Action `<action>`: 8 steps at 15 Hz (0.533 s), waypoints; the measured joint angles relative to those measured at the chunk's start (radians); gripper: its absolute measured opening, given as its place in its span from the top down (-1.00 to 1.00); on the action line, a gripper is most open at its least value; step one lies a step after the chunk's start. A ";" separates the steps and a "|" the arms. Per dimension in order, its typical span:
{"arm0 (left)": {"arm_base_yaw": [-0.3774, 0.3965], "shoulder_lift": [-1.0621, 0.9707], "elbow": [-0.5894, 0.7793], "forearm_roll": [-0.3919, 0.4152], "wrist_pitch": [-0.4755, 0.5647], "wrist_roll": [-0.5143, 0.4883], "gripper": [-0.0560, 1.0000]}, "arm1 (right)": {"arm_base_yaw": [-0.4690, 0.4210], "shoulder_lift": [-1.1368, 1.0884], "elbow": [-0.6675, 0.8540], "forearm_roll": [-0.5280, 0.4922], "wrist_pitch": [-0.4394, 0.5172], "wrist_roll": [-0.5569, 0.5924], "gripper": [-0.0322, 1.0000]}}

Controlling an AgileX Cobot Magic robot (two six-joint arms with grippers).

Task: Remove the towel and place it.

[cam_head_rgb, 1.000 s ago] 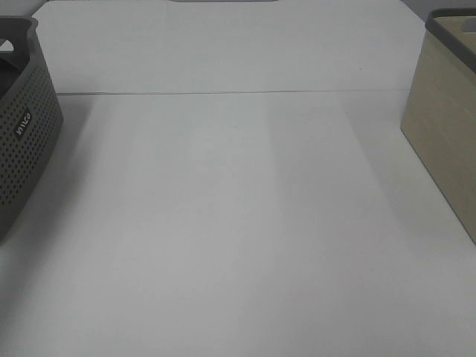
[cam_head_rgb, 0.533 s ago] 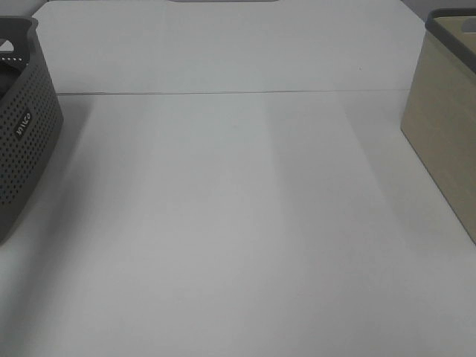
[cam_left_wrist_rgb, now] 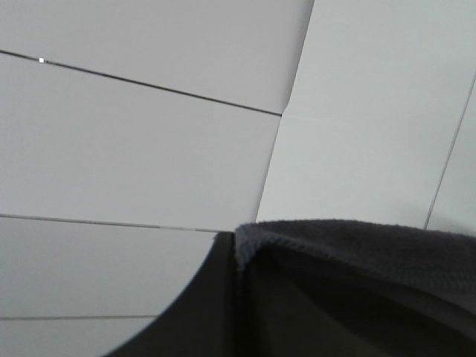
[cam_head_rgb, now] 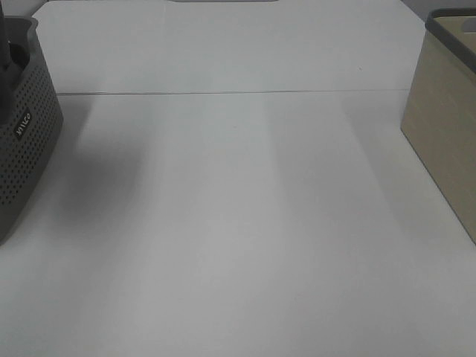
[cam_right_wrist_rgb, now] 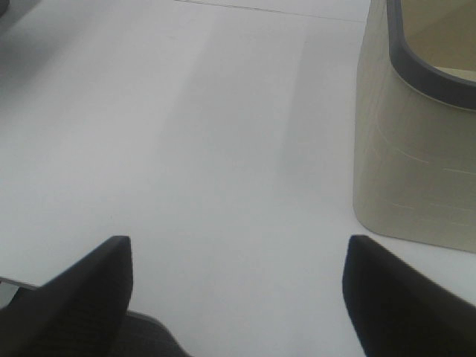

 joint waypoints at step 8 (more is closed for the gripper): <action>-0.311 0.054 -0.002 0.002 -0.007 -0.055 0.89 | 0.000 0.632 -0.023 0.802 -0.359 -0.898 -0.54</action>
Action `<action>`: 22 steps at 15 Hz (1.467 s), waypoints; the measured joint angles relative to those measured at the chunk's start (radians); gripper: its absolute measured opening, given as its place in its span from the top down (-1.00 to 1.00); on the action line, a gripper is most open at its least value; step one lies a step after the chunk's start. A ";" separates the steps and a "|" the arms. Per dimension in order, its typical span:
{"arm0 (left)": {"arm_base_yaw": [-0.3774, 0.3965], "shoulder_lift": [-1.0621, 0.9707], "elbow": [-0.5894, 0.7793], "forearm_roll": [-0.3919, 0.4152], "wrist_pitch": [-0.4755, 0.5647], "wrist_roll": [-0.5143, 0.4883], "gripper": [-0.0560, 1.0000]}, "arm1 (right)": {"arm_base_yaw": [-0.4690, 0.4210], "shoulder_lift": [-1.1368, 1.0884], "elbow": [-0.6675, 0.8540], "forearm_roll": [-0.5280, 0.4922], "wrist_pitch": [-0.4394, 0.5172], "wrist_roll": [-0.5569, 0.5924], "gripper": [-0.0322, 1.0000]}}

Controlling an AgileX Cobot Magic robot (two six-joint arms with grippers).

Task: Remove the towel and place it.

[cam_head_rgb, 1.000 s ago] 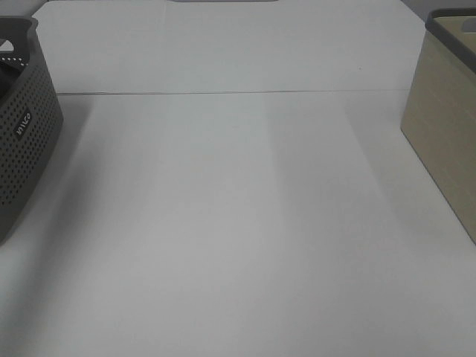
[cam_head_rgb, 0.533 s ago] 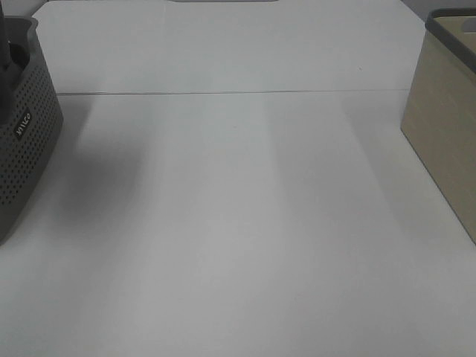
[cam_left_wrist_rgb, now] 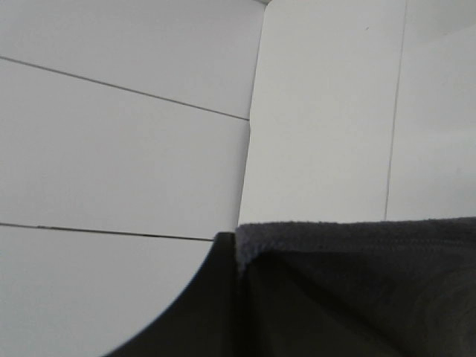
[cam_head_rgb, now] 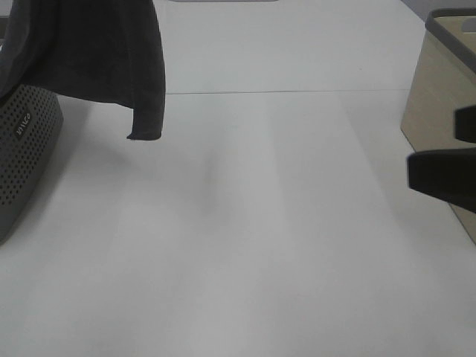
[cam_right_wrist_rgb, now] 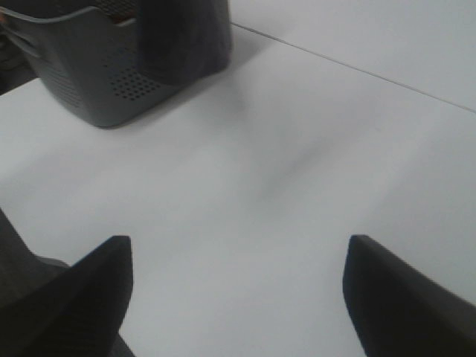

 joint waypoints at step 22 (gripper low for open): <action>-0.174 0.306 -0.140 -0.084 -0.253 -0.130 0.89 | 0.000 0.706 -0.123 0.798 0.079 -0.652 -0.70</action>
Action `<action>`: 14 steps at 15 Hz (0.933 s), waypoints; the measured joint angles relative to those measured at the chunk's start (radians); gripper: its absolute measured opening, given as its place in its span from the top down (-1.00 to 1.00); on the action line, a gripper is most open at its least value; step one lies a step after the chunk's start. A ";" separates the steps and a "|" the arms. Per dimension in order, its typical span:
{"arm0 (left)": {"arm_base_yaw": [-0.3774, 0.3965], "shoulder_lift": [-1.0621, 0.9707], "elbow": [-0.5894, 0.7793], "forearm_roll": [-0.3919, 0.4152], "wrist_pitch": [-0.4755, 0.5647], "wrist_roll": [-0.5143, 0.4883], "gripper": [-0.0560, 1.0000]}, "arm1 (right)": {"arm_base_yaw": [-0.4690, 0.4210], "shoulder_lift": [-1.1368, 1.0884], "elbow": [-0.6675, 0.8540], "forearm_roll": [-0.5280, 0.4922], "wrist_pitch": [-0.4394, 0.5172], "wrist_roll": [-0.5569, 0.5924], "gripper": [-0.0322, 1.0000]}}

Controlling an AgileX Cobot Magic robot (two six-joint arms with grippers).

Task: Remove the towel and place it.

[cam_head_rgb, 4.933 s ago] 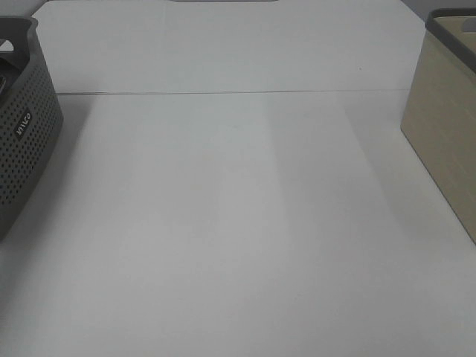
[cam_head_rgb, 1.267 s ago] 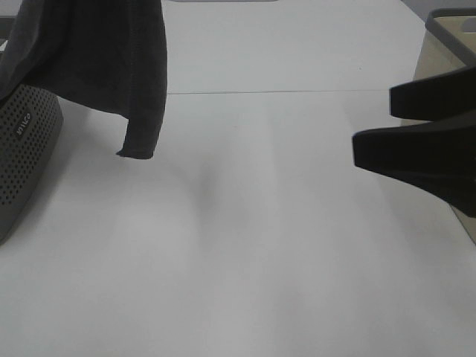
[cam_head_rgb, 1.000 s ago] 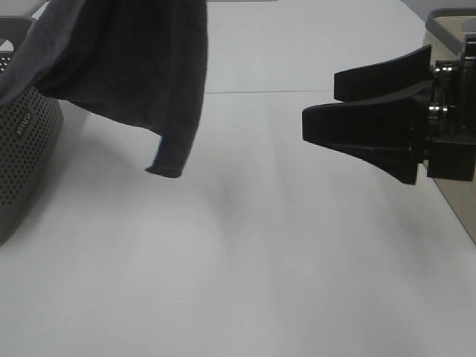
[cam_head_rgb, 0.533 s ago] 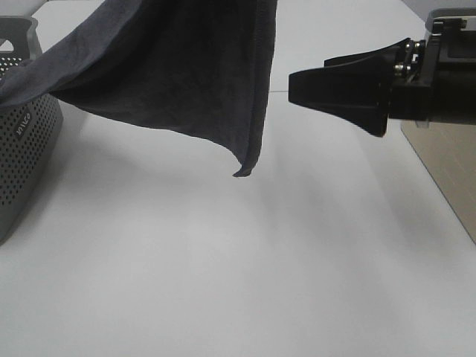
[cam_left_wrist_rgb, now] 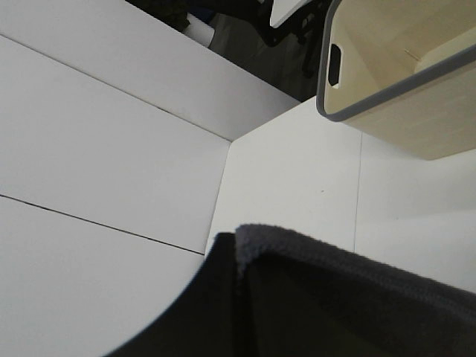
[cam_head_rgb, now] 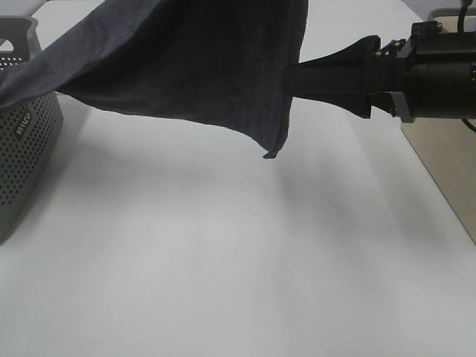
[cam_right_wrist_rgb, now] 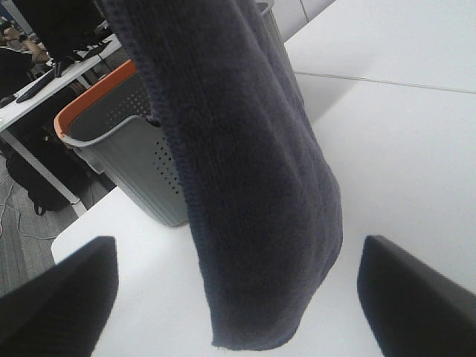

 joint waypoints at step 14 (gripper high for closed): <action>0.000 0.102 -0.117 -0.110 -0.028 0.001 0.89 | 0.000 0.142 -0.046 -0.003 -0.140 0.130 -0.77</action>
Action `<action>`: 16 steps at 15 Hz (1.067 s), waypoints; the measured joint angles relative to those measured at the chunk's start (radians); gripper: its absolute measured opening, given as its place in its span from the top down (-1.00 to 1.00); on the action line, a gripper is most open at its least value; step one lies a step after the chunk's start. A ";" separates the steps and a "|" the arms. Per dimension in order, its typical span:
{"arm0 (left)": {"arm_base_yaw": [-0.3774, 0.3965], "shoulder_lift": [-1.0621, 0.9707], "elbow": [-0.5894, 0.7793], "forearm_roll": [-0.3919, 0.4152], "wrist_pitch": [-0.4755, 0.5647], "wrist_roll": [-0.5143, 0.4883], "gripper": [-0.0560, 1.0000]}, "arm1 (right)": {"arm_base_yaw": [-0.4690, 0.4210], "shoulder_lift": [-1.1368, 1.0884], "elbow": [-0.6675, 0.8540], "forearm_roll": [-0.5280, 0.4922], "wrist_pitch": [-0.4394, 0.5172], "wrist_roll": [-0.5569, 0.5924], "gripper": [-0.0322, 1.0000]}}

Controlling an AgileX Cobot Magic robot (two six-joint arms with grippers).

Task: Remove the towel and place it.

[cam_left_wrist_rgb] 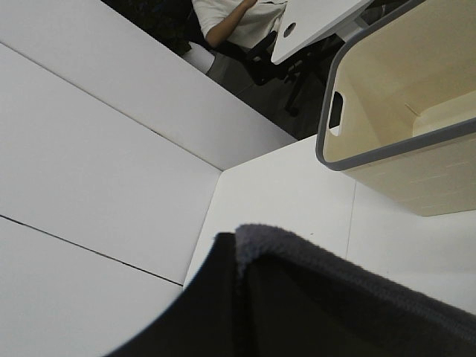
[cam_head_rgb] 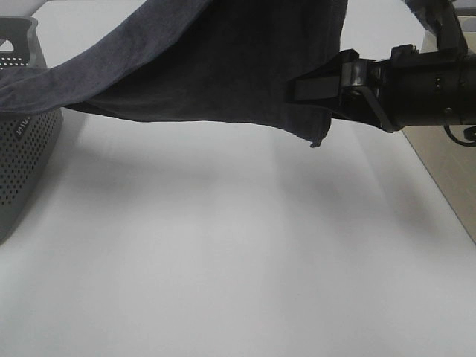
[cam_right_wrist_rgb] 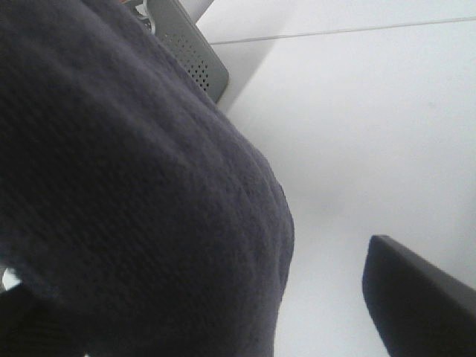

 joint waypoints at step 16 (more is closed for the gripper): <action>0.000 0.000 0.000 -0.001 -0.002 0.000 0.89 | 0.000 -0.124 -0.005 -0.236 -0.197 0.154 0.12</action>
